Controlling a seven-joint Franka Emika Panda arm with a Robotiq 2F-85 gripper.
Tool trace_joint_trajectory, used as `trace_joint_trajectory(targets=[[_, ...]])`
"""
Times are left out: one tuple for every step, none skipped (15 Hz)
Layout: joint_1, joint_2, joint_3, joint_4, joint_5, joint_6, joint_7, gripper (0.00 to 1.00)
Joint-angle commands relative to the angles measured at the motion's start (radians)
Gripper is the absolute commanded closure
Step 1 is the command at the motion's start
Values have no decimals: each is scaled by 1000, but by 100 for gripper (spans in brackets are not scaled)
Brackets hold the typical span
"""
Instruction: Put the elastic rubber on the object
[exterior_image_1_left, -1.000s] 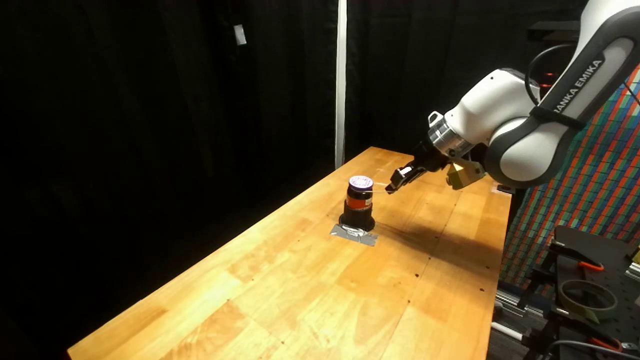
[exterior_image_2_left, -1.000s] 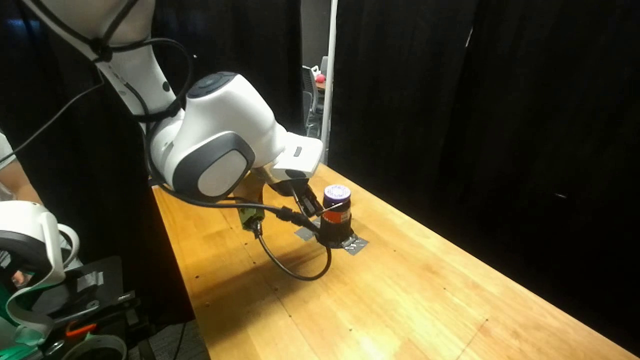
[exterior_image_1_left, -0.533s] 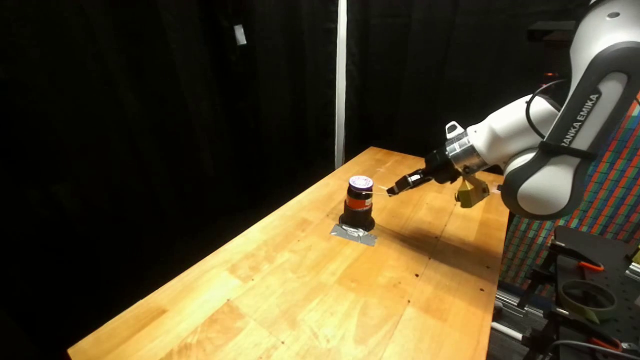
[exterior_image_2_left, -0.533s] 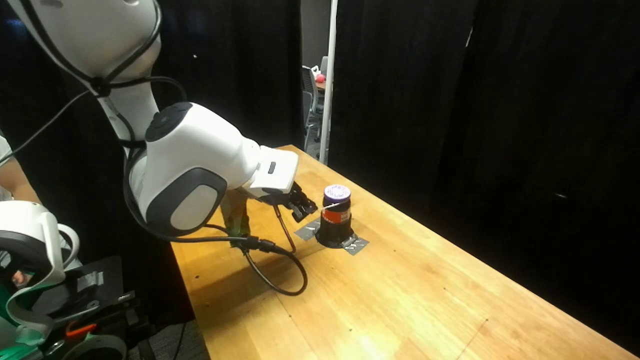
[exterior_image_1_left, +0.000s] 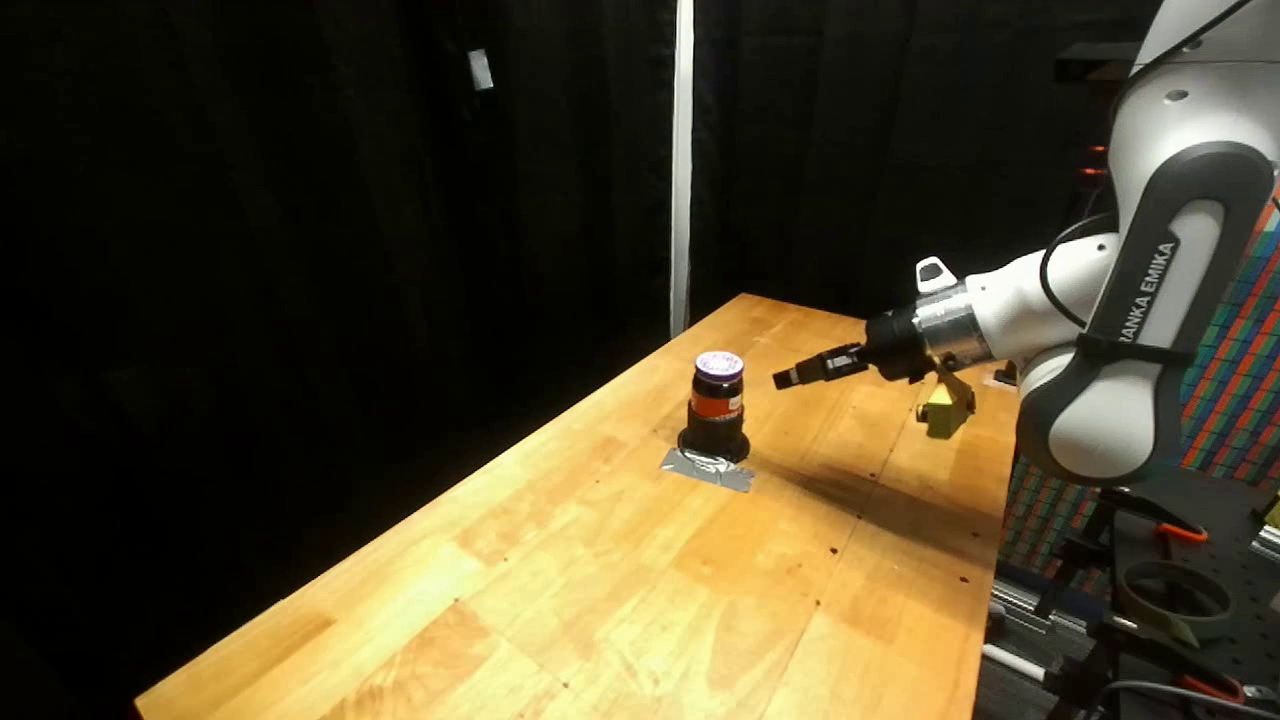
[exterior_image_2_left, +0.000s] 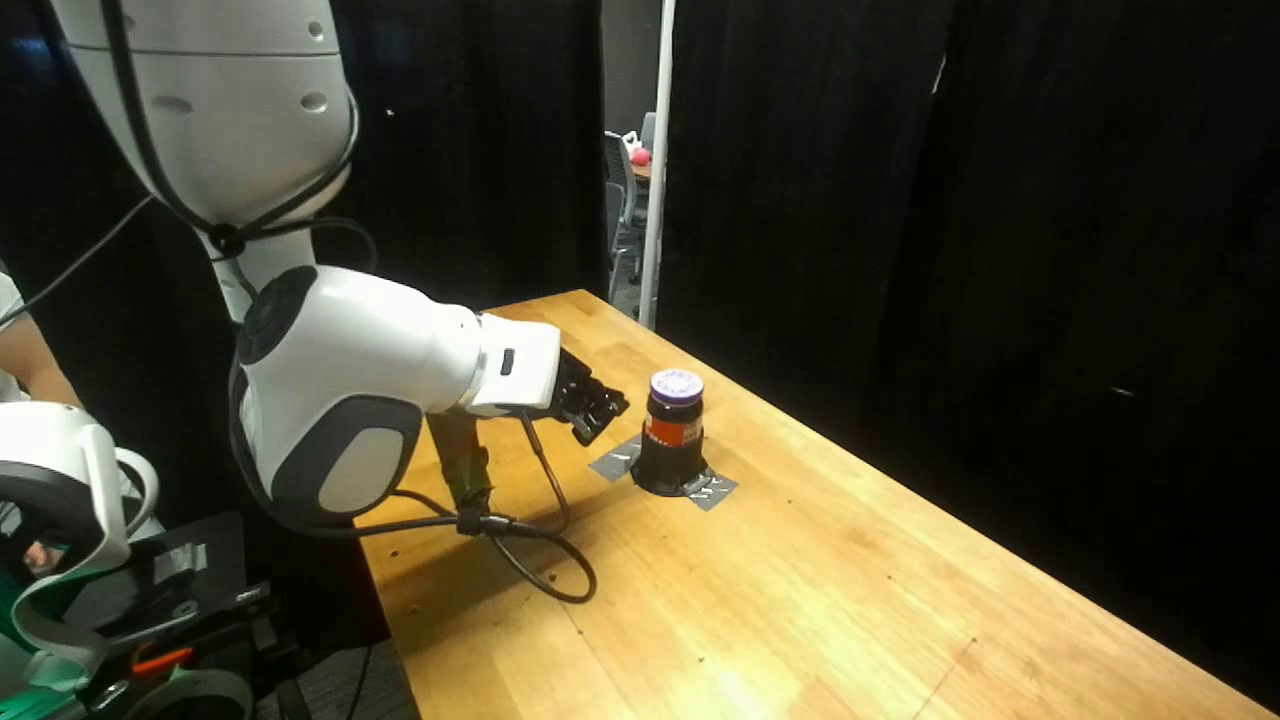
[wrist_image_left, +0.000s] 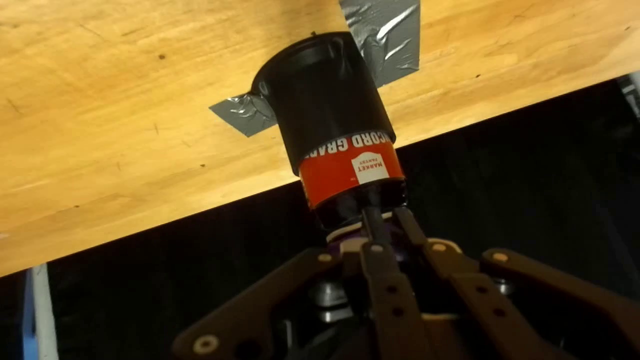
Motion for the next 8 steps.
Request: trace_joint_trajectory(targets=[[-9, 79, 17, 9, 1, 182, -44, 88], [-9, 95, 17, 11, -1, 215, -51, 89], [-13, 45, 20, 38, -1, 118, -50, 80], [-14, 62, 22, 23, 0, 112, -50, 64], [-19, 62, 26, 12, 4, 95, -38, 89], [-19, 62, 26, 16, 4, 90, -39, 83], [-18, 62, 26, 17, 4, 90, -39, 75], [-18, 62, 26, 17, 4, 90, -40, 66]])
